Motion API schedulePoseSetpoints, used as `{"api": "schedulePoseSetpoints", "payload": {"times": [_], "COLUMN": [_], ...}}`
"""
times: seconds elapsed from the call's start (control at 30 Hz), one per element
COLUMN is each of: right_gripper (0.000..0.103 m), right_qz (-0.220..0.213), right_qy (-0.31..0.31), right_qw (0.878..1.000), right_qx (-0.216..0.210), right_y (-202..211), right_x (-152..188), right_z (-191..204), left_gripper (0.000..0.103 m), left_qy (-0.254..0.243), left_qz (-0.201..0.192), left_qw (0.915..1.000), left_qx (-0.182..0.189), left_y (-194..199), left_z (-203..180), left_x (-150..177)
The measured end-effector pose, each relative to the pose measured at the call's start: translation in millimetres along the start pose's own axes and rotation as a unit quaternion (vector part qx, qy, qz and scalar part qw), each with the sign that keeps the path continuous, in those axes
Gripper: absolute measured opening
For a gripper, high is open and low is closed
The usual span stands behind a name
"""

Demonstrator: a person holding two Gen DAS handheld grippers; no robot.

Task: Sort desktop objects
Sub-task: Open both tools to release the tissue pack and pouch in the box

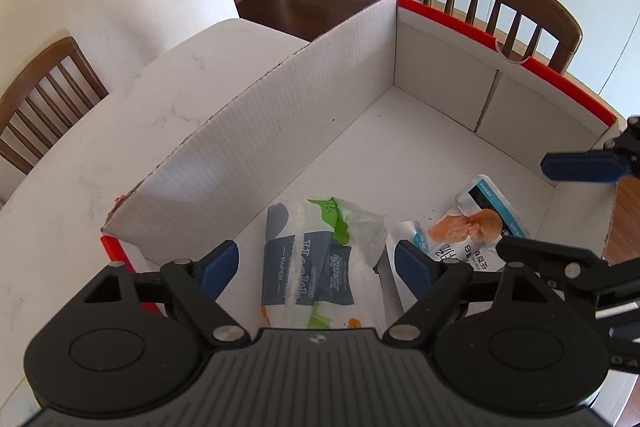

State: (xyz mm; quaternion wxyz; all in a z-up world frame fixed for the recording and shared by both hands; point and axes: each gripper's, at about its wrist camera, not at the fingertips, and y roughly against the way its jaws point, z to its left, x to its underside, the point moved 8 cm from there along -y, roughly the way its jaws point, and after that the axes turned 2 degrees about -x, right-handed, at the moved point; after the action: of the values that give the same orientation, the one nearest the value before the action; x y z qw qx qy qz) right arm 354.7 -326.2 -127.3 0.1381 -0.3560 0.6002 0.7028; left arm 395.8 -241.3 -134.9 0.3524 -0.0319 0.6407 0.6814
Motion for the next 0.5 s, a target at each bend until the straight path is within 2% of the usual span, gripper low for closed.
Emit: {"api": "schedulePoseSetpoints", "payload": {"times": [0.13, 0.3, 0.5], "right_gripper": [0.072, 0.078, 0.079], "right_qz": [-0.018, -0.023, -0.026], "right_qy": [0.011, 0.011, -0.007], "right_qw": [1.0, 1.0, 1.0], "right_qx": [-0.011, -0.012, -0.009], "right_y": [12.4, 23.0, 35.7], "right_x": [-1.7, -0.4, 4.8], "right_z": [6.5, 12.1, 18.3], "left_gripper": [0.1, 0.101, 0.101], "left_qy": [0.008, 0.02, 0.029], "left_qz": [-0.015, -0.03, -0.049], "left_qw": [0.9999, 0.9993, 0.9981], "left_qx": [0.001, 0.01, 0.024], "left_y": [2.9, 13.0, 33.2], "left_z": [-2.8, -1.1, 2.4], "left_x": [-0.2, 1.7, 7.9]}}
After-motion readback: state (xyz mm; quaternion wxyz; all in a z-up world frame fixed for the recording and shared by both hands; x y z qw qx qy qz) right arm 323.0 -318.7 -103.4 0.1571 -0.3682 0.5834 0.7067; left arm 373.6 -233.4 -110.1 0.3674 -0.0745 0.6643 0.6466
